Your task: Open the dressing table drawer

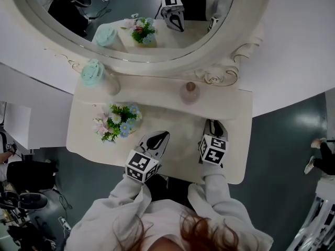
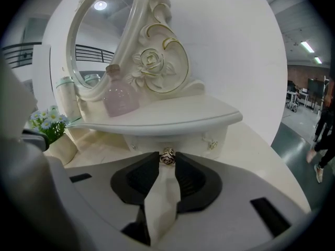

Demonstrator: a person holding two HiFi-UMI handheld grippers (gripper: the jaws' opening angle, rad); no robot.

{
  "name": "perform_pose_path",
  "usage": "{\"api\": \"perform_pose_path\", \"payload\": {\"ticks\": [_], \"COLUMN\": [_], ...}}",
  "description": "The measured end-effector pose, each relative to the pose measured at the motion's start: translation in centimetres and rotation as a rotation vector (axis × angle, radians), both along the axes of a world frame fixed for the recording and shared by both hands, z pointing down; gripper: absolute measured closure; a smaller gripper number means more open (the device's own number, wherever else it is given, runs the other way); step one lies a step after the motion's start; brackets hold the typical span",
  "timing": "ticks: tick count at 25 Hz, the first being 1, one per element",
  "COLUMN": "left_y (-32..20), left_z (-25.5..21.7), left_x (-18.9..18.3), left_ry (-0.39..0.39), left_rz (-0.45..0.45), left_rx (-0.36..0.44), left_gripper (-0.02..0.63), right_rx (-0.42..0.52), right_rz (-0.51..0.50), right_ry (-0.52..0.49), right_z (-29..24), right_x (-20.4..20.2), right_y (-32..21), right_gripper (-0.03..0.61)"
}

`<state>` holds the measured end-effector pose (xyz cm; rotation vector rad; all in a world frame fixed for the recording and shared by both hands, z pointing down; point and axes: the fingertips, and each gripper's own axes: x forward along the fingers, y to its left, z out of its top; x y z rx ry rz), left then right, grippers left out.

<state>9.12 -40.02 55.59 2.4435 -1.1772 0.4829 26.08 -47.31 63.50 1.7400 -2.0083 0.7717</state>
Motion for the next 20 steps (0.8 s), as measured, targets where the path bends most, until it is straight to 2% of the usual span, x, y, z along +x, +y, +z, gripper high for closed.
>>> {"api": "perform_pose_path", "payload": {"ticks": [20], "left_y": [1.7], "left_z": [-1.0], "left_x": [0.8], "left_ry": [0.034], "left_rz": [0.069], "left_rx": [0.030], "left_gripper": [0.597], "right_rx": [-0.018], "right_rz": [0.011], "right_ry": [-0.020], "right_z": [0.2], "right_x": [-0.4], "right_y": [5.2], "right_gripper": [0.468]}}
